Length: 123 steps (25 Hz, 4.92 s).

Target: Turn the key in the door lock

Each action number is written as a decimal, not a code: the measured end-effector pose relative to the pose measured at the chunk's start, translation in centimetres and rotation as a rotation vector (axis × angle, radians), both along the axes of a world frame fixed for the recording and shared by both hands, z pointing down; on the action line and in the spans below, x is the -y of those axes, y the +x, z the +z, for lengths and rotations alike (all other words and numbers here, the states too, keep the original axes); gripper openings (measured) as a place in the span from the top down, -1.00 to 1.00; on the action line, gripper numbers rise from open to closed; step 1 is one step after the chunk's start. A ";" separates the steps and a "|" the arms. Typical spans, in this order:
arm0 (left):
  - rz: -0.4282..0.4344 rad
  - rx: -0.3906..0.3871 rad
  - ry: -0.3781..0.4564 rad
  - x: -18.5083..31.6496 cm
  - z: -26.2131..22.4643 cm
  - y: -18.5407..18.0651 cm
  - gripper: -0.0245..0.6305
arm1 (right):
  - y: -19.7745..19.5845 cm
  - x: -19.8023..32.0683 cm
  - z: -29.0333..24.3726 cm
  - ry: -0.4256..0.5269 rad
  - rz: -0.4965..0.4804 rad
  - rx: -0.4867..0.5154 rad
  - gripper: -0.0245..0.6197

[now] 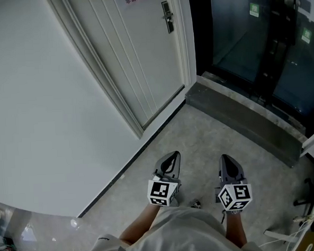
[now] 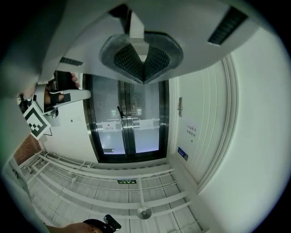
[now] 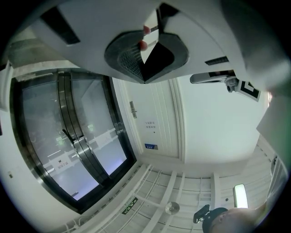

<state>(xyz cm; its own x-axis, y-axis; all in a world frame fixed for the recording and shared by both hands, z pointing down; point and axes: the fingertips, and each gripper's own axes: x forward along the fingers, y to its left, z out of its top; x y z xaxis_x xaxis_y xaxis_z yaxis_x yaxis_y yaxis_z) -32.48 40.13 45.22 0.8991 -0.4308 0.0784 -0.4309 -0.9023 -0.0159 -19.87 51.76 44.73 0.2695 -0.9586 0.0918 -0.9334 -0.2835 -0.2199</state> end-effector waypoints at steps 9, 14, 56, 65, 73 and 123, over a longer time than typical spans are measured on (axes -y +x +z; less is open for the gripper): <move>0.037 0.004 -0.019 2.4 0.3 4.6 0.90 | 3.7 1.4 0.2 -0.017 0.038 0.000 0.96; 0.104 -0.036 -0.015 4.7 0.1 10.0 0.90 | 7.8 3.6 0.7 -0.028 0.088 -0.012 0.96; -0.128 -0.035 -0.072 35.7 2.9 27.3 0.90 | 28.1 38.6 0.7 -0.078 -0.145 -0.072 0.96; -0.255 -0.082 0.001 41.8 -0.2 34.7 0.90 | 36.5 45.5 -0.8 -0.050 -0.253 -0.085 0.96; -0.357 -0.066 0.015 44.5 -0.4 40.5 0.90 | 43.6 49.3 -1.0 -0.014 -0.347 0.003 0.96; -0.424 -0.004 -0.003 81.4 1.9 58.6 0.90 | 59.1 85.8 2.3 -0.113 -0.466 0.026 0.96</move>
